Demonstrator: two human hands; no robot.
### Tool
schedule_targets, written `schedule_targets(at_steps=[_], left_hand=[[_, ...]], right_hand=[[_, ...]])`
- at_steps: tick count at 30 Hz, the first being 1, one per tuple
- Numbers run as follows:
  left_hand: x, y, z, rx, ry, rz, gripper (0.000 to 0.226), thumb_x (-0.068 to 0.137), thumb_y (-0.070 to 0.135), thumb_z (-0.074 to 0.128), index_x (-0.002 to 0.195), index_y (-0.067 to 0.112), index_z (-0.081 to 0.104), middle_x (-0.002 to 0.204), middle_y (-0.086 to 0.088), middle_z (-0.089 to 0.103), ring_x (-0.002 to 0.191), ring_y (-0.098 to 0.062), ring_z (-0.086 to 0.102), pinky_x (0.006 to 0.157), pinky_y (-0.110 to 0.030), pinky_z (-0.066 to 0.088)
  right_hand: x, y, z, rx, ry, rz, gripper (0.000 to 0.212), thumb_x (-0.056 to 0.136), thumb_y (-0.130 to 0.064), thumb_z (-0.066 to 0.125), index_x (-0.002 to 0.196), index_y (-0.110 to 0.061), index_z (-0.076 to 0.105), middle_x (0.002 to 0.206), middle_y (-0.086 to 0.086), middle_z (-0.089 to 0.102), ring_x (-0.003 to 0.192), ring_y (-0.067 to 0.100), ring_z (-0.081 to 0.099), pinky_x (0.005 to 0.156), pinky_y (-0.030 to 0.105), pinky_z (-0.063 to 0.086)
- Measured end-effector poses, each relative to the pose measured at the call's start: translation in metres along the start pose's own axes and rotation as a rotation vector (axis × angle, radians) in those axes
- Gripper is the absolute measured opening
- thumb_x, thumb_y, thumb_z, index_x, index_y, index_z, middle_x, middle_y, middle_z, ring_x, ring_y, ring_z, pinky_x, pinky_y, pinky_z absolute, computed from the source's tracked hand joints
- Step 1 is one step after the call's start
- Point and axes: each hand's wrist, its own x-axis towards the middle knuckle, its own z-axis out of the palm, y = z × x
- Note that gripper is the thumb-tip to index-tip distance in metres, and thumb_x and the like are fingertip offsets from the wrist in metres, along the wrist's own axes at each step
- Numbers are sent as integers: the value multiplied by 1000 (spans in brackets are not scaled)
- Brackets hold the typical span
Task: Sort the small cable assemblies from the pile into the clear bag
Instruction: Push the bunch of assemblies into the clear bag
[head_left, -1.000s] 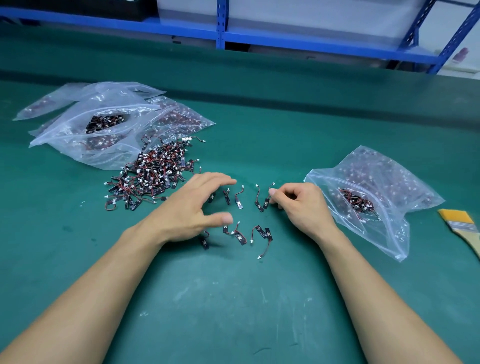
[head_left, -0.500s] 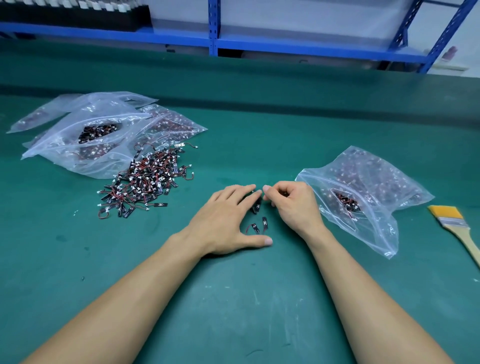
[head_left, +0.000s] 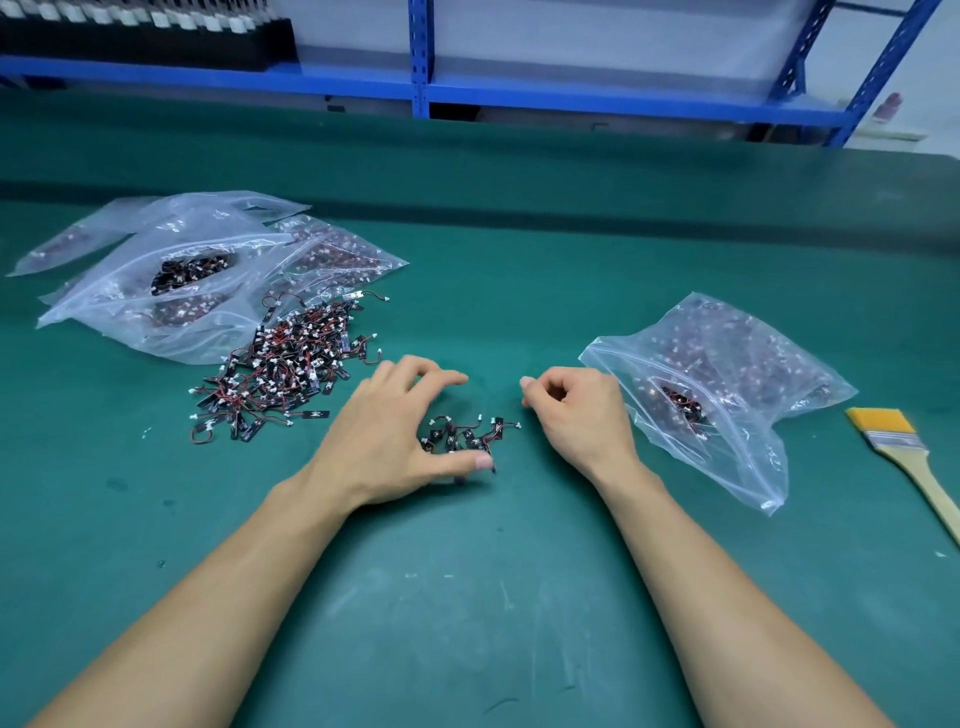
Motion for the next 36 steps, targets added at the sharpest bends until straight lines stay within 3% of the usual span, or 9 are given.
schedule_targets(at_steps=[3, 7, 10, 14, 20, 26, 31, 34, 36], left_hand=[[3, 9, 7, 142, -147, 61, 97, 63, 98, 40, 144, 45, 37, 131, 12, 42, 112, -14, 42, 98, -36, 41], [11, 12, 9, 131, -202, 175, 67, 82, 83, 39, 139, 48, 48, 132, 13, 42, 107, -10, 46, 93, -33, 42], [8, 15, 7, -3, -174, 225, 37, 91, 63, 53, 119, 41, 63, 118, 17, 50, 84, -4, 49, 77, -33, 49], [8, 17, 3, -50, -125, 246, 17, 96, 41, 61, 104, 27, 64, 102, 12, 58, 83, -12, 59, 74, -38, 51], [7, 10, 0, -58, 25, 222, 14, 84, 21, 73, 98, 22, 68, 89, 10, 62, 75, -10, 58, 68, -31, 50], [11, 9, 1, -297, 163, 33, 17, 75, 6, 81, 83, 19, 73, 69, 14, 63, 60, 3, 54, 60, -7, 37], [22, 33, -6, -572, 218, -73, 19, 77, 9, 78, 78, 27, 71, 56, 15, 59, 45, -1, 47, 49, -10, 37], [36, 68, -16, -627, 117, 11, 13, 75, 17, 76, 76, 29, 70, 62, 9, 64, 53, -7, 50, 54, -21, 42], [48, 92, -20, -530, 24, 123, 18, 72, 12, 75, 76, 30, 72, 68, 10, 68, 60, -3, 57, 61, -19, 46]], right_hand=[[-4, -6, 4, -178, 28, -2, 37, 90, -46, 57, 67, -18, 64, 59, -5, 60, 65, 22, 58, 57, 30, 42], [-7, -10, 7, -283, 47, -15, 38, 91, -47, 55, 64, -21, 57, 58, -6, 56, 68, 26, 56, 57, 31, 37], [-6, -9, 6, -263, 39, -16, 40, 91, -47, 55, 63, -20, 54, 57, -5, 55, 67, 26, 55, 56, 31, 36], [-7, -10, 4, -251, 25, -18, 37, 91, -48, 56, 66, -20, 59, 59, -6, 58, 68, 24, 56, 56, 31, 37], [-8, -10, 4, -258, 11, -12, 35, 90, -49, 57, 67, -23, 61, 58, -10, 57, 69, 21, 56, 57, 29, 37], [-8, -10, 3, -246, 3, -19, 34, 90, -50, 56, 73, -22, 65, 63, -11, 61, 71, 20, 59, 57, 29, 37], [-10, -12, 2, -262, -15, -20, 36, 90, -51, 54, 69, -24, 63, 62, -9, 59, 72, 22, 58, 56, 30, 35], [-9, -10, 2, -299, 12, -29, 29, 83, -47, 51, 79, -24, 68, 72, -2, 64, 79, 31, 60, 58, 33, 37], [-14, -7, 2, -335, -15, -63, 13, 83, -34, 59, 90, -28, 69, 86, 0, 69, 89, 32, 62, 67, 33, 43]])
